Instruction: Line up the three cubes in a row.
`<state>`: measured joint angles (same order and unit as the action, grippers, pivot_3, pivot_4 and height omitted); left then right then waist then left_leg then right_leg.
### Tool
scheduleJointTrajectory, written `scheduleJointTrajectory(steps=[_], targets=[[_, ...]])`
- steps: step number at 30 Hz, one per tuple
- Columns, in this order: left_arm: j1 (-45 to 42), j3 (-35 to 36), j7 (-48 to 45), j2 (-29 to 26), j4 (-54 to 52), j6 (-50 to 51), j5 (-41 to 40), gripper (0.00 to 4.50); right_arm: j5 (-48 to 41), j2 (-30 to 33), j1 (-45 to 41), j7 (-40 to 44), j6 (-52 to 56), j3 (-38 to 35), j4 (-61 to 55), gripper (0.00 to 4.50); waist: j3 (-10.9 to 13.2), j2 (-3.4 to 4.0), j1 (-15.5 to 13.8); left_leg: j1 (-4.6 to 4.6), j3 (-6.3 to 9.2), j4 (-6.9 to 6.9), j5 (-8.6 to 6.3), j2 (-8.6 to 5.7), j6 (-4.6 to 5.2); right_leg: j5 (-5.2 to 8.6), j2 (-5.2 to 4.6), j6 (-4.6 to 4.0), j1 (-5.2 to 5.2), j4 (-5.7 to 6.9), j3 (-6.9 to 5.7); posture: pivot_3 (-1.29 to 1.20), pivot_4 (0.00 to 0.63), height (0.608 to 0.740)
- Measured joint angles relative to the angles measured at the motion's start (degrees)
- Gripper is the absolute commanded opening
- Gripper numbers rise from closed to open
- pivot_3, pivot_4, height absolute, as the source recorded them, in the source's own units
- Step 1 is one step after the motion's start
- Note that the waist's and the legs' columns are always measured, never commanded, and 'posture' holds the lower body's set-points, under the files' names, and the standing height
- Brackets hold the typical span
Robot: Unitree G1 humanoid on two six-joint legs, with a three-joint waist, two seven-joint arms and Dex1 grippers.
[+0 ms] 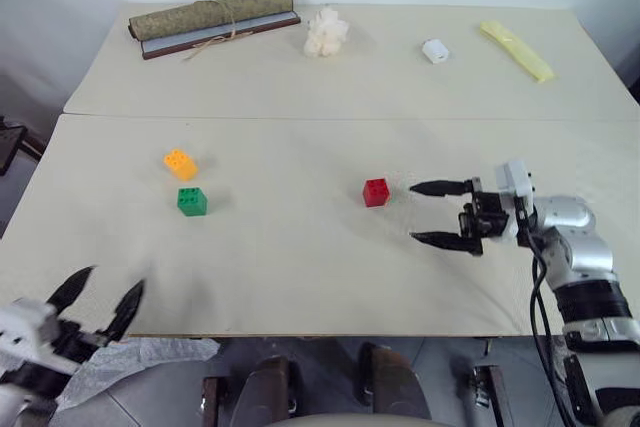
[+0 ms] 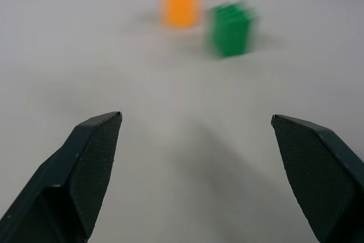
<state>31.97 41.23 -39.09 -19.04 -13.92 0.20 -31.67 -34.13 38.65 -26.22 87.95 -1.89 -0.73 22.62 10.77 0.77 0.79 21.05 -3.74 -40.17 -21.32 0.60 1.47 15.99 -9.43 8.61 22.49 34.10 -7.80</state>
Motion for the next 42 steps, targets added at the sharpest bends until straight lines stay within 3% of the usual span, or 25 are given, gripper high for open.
scheduleJointTrajectory(steps=[6,10,14,17,26,29,37,42], targets=[[1.7,-1.3,-0.8,-0.4,-4.4,2.6,-2.7,4.50,1.2,-0.3,1.5,0.2,-5.4,-3.3,2.7,4.45,0.0,-0.06,-1.0,0.00,0.10,0.00,-0.04,0.02,0.05,-0.05,0.00,-0.03,0.01,-0.06,0.06,0.00,0.150,0.740],[-4.0,-5.0,4.4,-0.8,-10.5,6.3,-3.1,4.50,1.4,-0.2,1.9,0.2,-6.5,-4.4,2.6,4.45,-0.1,-0.08,-0.8,-0.03,0.08,-0.01,-0.03,0.04,0.05,-0.08,0.02,-0.04,-0.01,-0.02,0.08,0.00,0.150,0.740],[-18.1,-15.5,19.6,-1.6,-15.0,18.9,2.7,4.50,1.3,0.0,3.2,0.2,-5.2,-5.4,0.1,4.45,-0.1,-0.05,-1.4,-0.05,0.07,-0.10,0.00,-0.04,0.06,-0.12,0.04,-0.01,-0.03,0.08,0.13,0.00,0.150,0.740],[-22.9,-20.5,28.0,-0.1,-16.8,26.2,6.3,4.50,1.1,0.1,4.0,0.1,-4.0,-5.8,-2.5,4.45,-0.1,-0.11,-0.9,-0.08,0.04,-0.02,-0.01,-0.09,0.05,-0.12,0.09,0.00,-0.02,0.02,0.17,0.00,0.150,0.740],[-33.3,-28.5,38.4,4.8,-11.7,32.5,13.4,4.50,0.9,0.2,7.5,-0.7,0.6,-6.0,-9.2,4.45,-0.1,-0.13,-1.5,-0.07,0.05,-0.08,-0.01,-0.20,0.02,-0.13,0.18,0.01,-0.04,-0.01,0.17,0.00,0.150,0.740],[-34.5,-29.9,39.0,5.0,-9.7,32.5,15.2,3.92,0.9,0.2,8.0,-1.2,1.2,-6.1,-10.0,4.50,-0.1,-0.13,-1.7,-0.04,0.04,-0.08,-0.01,-0.20,0.01,-0.13,0.18,0.01,-0.01,-0.03,0.16,0.00,0.150,0.740],[-33.8,-29.4,33.4,4.8,-7.5,27.4,14.9,1.52,0.9,-0.2,10.1,-3.2,2.1,-6.3,-12.3,4.50,-0.1,-0.13,-2.2,-0.04,0.04,-0.09,-0.01,-0.21,0.01,-0.13,0.17,0.01,-0.02,-0.02,0.15,0.00,0.150,0.740],[-33.5,-29.0,12.9,-5.1,-0.8,19.7,10.3,1.47,0.6,-0.6,12.6,-5.2,3.5,-7.2,-14.6,4.50,-0.1,-0.13,-2.2,-0.01,-0.08,-0.08,-0.01,-0.24,0.01,-0.13,0.18,0.01,0.00,-0.04,0.11,0.00,0.150,0.740]])
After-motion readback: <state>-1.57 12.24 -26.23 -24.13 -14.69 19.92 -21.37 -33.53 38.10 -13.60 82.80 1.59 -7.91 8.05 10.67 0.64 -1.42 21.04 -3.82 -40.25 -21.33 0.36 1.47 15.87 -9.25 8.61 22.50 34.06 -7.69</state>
